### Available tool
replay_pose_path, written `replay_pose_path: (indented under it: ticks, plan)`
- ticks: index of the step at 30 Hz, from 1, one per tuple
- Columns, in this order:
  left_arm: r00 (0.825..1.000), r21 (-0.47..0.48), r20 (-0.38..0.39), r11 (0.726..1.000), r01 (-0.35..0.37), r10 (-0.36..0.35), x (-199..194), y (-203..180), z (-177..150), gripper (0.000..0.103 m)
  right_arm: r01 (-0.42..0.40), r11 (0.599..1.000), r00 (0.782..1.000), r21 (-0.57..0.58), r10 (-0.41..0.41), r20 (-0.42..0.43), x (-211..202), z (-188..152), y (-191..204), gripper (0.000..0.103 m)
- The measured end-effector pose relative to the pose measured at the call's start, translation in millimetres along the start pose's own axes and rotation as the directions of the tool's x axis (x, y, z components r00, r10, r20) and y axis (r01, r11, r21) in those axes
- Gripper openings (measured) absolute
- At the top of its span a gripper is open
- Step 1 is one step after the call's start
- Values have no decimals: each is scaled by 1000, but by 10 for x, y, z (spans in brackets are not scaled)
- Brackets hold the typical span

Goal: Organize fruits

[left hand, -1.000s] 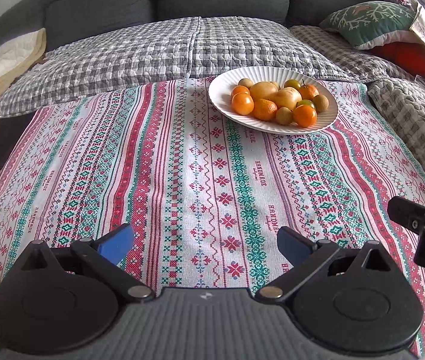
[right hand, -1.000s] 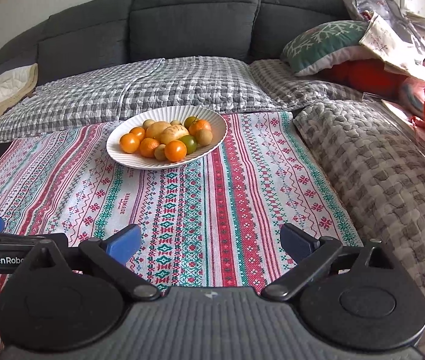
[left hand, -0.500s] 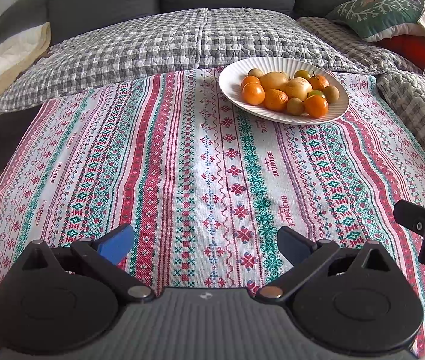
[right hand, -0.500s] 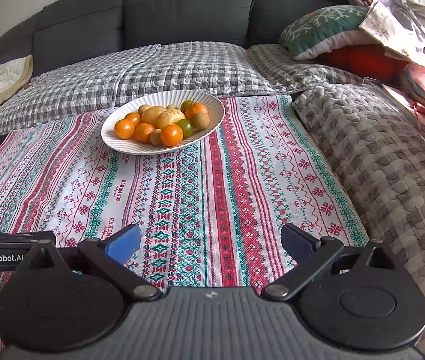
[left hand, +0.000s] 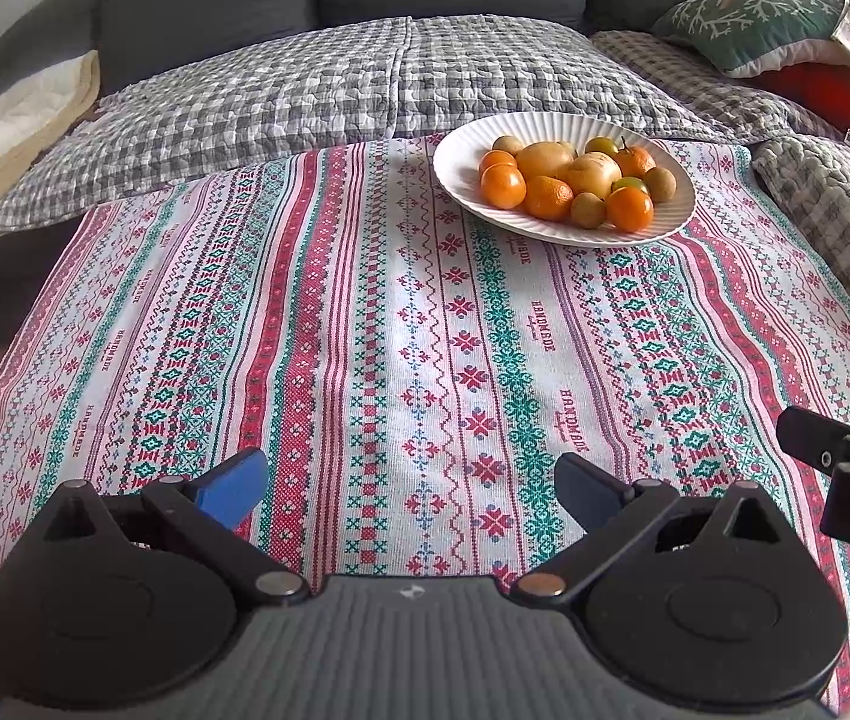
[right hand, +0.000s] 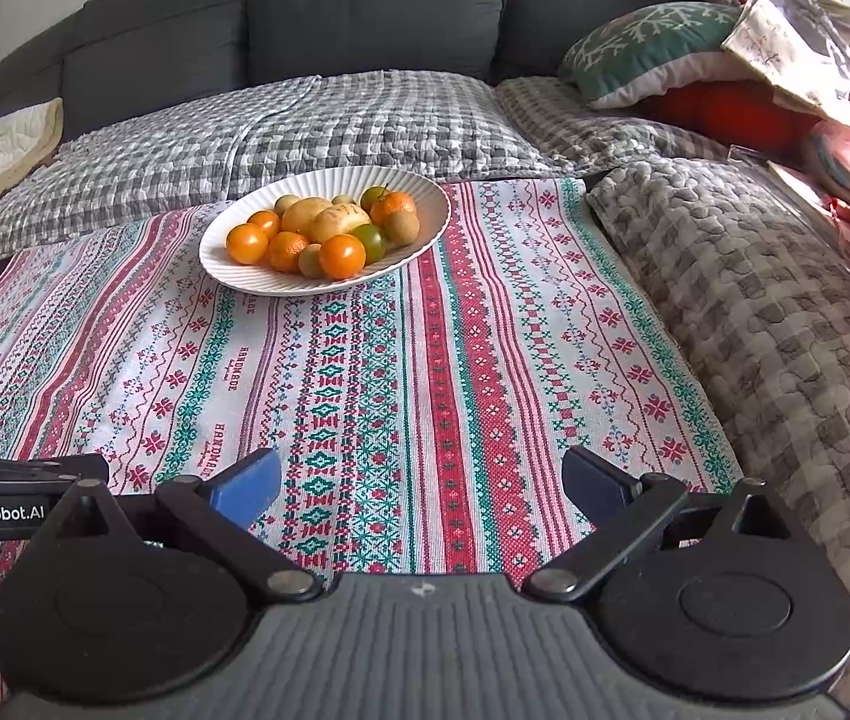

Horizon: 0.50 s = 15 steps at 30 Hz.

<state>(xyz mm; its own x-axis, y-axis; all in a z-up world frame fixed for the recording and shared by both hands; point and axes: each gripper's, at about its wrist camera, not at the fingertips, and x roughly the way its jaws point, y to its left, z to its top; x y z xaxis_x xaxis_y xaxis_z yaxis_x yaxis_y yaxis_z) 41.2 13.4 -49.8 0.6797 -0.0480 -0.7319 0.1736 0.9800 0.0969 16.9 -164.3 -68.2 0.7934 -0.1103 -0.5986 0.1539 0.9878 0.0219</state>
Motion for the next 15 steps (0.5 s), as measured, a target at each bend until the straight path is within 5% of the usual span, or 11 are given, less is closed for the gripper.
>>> replay_pose_path:
  ticks: [15]
  plan:
    - [1000, 10, -1, 1000, 1, -1, -2, -12, 3, 102, -2, 1000, 1000, -8, 2, -10, 24, 2, 12, 100]
